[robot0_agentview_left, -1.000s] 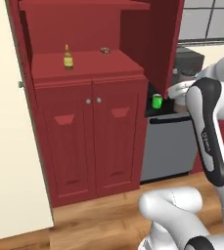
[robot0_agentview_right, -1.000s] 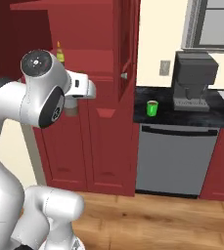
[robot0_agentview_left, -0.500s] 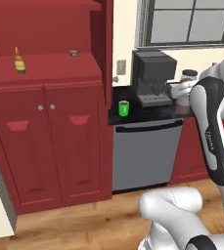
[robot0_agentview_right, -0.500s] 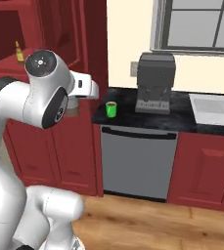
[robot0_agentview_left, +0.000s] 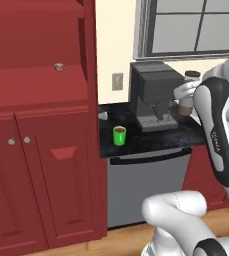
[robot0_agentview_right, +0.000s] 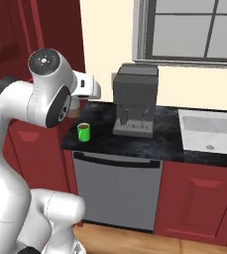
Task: Pick the cinnamon and honey bottle from the cabinet and place them next to the mug.
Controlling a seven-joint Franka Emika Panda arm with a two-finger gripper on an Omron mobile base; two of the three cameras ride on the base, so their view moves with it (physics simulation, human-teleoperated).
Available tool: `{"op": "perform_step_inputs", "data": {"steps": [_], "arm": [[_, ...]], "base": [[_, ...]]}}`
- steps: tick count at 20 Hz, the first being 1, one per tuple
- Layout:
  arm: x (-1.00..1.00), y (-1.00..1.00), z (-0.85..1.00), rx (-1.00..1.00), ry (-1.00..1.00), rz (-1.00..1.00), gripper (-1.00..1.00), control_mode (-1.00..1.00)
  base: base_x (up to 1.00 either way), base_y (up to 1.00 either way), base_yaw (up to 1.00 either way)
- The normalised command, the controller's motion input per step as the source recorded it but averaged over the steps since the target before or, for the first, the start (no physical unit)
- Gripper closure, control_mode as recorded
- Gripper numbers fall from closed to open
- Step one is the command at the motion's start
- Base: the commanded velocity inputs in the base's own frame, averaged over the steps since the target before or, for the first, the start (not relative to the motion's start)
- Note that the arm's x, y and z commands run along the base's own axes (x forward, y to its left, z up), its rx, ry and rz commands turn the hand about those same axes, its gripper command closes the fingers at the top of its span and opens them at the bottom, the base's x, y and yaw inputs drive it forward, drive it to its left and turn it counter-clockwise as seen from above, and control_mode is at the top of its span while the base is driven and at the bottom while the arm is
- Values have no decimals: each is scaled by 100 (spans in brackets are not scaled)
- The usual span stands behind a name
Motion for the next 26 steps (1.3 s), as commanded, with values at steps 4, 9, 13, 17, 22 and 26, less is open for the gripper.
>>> {"op": "perform_step_inputs", "data": {"steps": [4, 9, 13, 17, 22, 26], "arm": [[0, 0, 0, 0, 0, 0, 100, 100], [0, 0, 0, 0, 0, 0, 100, 100], [0, 0, 0, 0, 0, 0, 100, 100], [0, 0, 0, 0, 0, 0, 100, 100], [0, 0, 0, 0, 0, 0, 100, 100], [0, 0, 0, 0, 0, 0, 100, 100]], "base": [[63, -4, 0], [41, -32, 3], [58, -22, 4], [71, -13, 1], [5, 0, 0], [0, 0, 0]]}}
